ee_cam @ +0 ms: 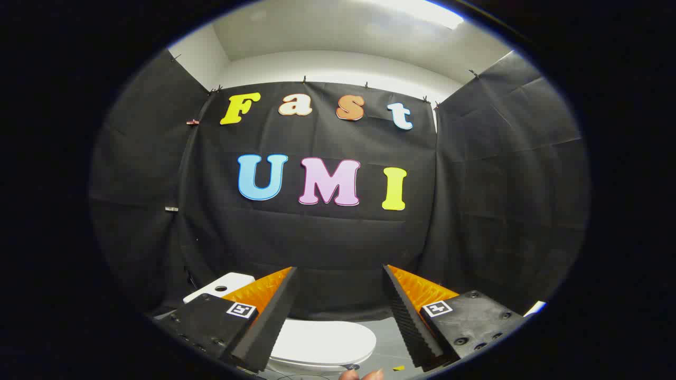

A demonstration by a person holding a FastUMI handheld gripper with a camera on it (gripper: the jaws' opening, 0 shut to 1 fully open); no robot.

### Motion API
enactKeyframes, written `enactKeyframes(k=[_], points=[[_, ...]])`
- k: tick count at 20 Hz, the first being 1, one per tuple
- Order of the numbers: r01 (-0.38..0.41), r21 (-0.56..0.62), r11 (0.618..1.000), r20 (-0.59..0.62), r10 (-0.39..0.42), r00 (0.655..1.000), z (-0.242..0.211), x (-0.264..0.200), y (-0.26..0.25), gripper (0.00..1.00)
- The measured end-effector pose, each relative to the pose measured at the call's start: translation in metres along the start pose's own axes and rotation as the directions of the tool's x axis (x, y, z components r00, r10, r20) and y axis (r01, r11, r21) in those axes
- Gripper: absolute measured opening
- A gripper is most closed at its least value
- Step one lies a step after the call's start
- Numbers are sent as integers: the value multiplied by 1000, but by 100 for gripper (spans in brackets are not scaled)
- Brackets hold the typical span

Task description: Open the toilet lid.

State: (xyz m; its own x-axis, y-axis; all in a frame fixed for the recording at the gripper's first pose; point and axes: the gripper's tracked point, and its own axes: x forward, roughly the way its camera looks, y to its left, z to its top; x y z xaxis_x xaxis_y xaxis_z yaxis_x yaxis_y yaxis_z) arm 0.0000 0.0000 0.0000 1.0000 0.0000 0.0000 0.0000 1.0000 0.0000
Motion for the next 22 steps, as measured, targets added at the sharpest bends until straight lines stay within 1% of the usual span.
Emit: enactKeyframes(k=[7,10,17,22], points=[[1,-30,1000,7,0,1000,4,0,1,98],[-12,-40,999,1,12,1000,2,0,7,98],[-26,-39,999,-7,26,1000,0,1,13,99],[-76,-9,997,-16,76,997,-8,7,22,98]])
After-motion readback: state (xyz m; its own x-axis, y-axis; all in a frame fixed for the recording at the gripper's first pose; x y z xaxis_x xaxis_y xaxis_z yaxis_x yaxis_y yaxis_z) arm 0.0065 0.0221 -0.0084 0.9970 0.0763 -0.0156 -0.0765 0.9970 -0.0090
